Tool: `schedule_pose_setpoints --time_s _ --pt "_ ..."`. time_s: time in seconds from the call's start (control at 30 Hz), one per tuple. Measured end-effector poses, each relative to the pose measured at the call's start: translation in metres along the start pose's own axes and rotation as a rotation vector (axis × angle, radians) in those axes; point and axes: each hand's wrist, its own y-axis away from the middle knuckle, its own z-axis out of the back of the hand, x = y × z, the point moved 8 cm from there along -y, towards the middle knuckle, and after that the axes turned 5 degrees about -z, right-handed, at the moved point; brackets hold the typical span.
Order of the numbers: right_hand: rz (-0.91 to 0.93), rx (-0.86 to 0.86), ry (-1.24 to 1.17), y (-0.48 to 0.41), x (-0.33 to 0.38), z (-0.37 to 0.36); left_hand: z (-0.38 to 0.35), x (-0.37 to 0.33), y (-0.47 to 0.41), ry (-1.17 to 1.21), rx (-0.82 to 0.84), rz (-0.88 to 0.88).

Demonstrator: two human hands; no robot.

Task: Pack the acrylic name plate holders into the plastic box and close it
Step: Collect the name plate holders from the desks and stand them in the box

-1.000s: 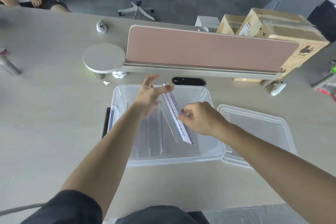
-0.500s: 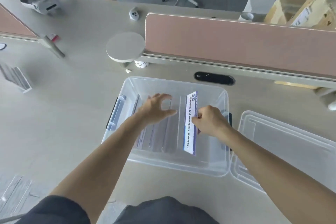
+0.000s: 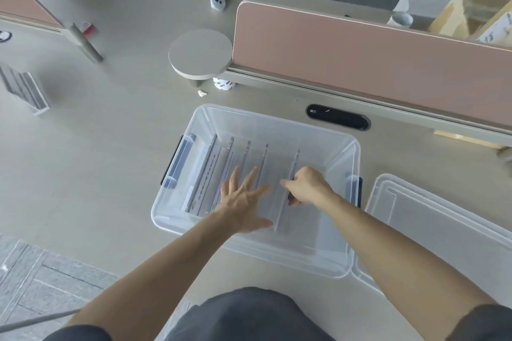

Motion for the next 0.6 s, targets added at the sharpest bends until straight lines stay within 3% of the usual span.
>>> schedule_pose_setpoints --time_s 0.17,0.37,0.5,0.6 --pt "0.099 -0.169 0.131 -0.013 0.008 0.051 -0.004 -0.020 -0.005 -0.096 0.004 -0.112" --pt "0.254 -0.005 0.163 -0.035 0.011 0.038 -0.008 -0.023 -0.005 -0.063 0.011 -0.128" --pt "0.245 0.088 -0.153 -0.041 0.004 0.023 -0.009 -0.025 -0.002 -0.058 0.027 -0.131" --pt "0.297 0.086 -0.157 -0.036 0.010 0.018 -0.007 -0.021 0.000 -0.039 0.013 -0.140"
